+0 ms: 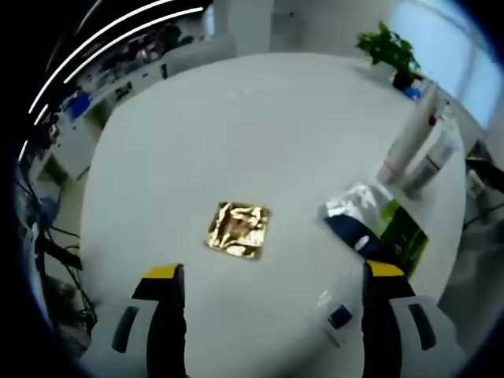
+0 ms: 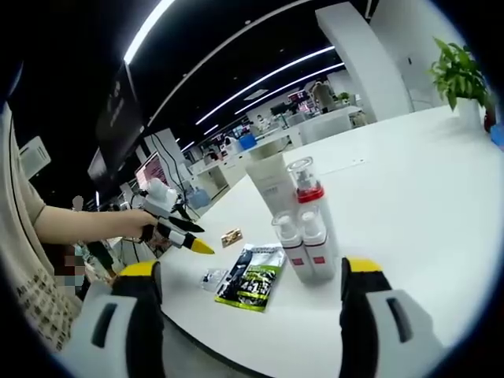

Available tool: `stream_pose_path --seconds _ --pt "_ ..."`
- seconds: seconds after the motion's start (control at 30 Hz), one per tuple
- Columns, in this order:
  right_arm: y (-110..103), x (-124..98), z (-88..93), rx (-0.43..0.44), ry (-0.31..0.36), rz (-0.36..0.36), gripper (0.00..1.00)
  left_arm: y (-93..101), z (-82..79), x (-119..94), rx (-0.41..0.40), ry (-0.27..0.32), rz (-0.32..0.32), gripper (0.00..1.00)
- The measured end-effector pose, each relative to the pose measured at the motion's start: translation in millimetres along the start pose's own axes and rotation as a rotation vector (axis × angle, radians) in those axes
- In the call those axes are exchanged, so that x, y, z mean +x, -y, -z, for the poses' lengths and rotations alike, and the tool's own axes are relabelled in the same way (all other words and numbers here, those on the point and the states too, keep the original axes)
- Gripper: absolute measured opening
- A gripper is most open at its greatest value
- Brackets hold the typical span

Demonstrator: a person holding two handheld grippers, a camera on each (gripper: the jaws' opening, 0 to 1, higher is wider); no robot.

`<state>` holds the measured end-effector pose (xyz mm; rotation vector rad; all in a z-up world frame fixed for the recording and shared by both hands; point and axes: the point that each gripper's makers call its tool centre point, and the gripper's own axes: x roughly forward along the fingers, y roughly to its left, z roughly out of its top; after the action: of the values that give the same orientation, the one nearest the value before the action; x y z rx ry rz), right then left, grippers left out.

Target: Arrange the skincare products in the storage area until every visible bottle or jar stands upright without overlapping.

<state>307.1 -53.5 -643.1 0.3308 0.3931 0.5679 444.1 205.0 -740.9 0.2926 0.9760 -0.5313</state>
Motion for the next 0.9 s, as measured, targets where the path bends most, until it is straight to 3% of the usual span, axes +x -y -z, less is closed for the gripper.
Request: stream_pose_path --seconds 0.4,0.73,0.9 --pt "7.0 0.2 0.9 0.008 -0.004 0.034 0.94 -24.9 -11.4 36.2 0.100 -0.122 0.003 0.72" --pt "11.1 2.2 4.5 -0.012 -0.022 0.052 0.92 -30.0 -11.3 45.1 0.109 -0.190 0.014 0.65" --pt "10.5 4.8 7.8 -0.038 -0.044 0.056 0.91 -30.7 -9.0 46.0 0.063 -0.211 0.026 0.56"
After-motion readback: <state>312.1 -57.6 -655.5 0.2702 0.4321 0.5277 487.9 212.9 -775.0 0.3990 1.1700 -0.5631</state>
